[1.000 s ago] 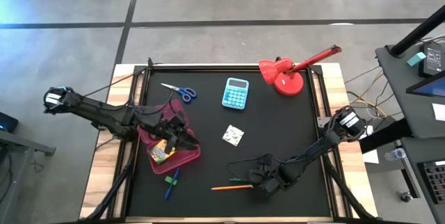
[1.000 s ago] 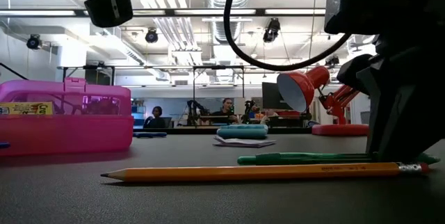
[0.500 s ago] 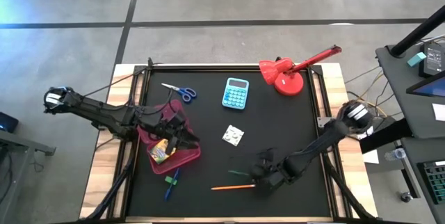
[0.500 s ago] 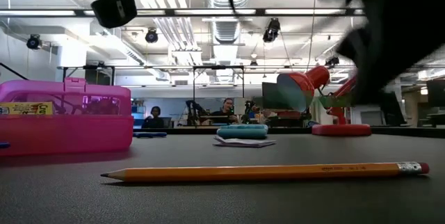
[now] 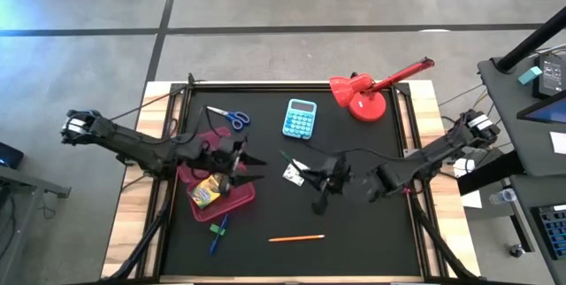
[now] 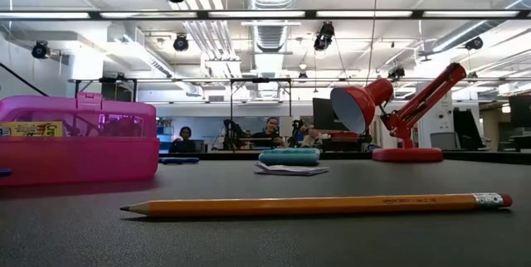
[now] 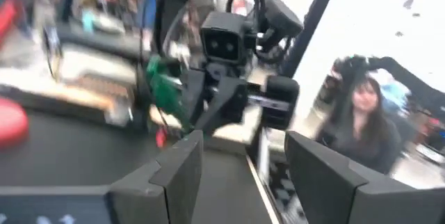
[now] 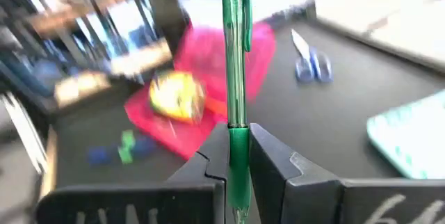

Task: Pack school essentials
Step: Put the green pen into the red supply box

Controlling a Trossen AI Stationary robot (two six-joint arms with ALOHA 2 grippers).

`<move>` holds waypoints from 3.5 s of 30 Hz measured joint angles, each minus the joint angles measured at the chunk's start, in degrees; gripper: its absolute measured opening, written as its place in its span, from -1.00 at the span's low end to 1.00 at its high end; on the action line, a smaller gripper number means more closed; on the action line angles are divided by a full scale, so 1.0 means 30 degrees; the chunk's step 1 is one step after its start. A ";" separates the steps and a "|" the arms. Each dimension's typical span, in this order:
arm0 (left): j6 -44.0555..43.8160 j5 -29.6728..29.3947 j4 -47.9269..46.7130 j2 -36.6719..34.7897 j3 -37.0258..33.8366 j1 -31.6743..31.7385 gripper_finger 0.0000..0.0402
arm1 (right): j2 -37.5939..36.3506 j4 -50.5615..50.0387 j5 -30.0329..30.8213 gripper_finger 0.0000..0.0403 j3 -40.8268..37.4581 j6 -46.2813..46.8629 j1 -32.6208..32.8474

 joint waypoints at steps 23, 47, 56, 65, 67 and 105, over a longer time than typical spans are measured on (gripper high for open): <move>0.1425 -0.2682 0.7462 0.5551 0.2968 0.0362 -0.07 | 0.0213 0.7130 -0.0530 -0.88 0.0025 -0.4681 -0.1357; 0.0398 -0.3757 0.7484 0.5441 0.2815 0.0507 -0.08 | 0.0445 0.6534 -0.1159 -0.88 0.1052 -0.5441 -0.1502; 0.0441 -0.3732 0.7462 0.5463 0.2781 0.0515 -0.44 | 0.0958 0.6605 -0.1134 -0.88 0.1052 -0.5300 -0.1532; 0.0604 -0.3601 0.7498 0.5441 0.2778 0.0609 -0.94 | 0.0958 0.6454 -0.1020 -0.88 0.1213 -0.5243 -0.1539; 0.0602 -0.3601 0.7470 0.5441 0.2778 0.0609 -0.91 | 0.0958 0.6312 -0.1039 -0.88 0.1221 -0.5025 -0.1539; -1.0664 0.1106 -2.2672 0.1476 0.2691 -0.1908 -0.88 | 0.1789 -1.2670 -0.5607 0.01 0.3357 0.7820 0.1907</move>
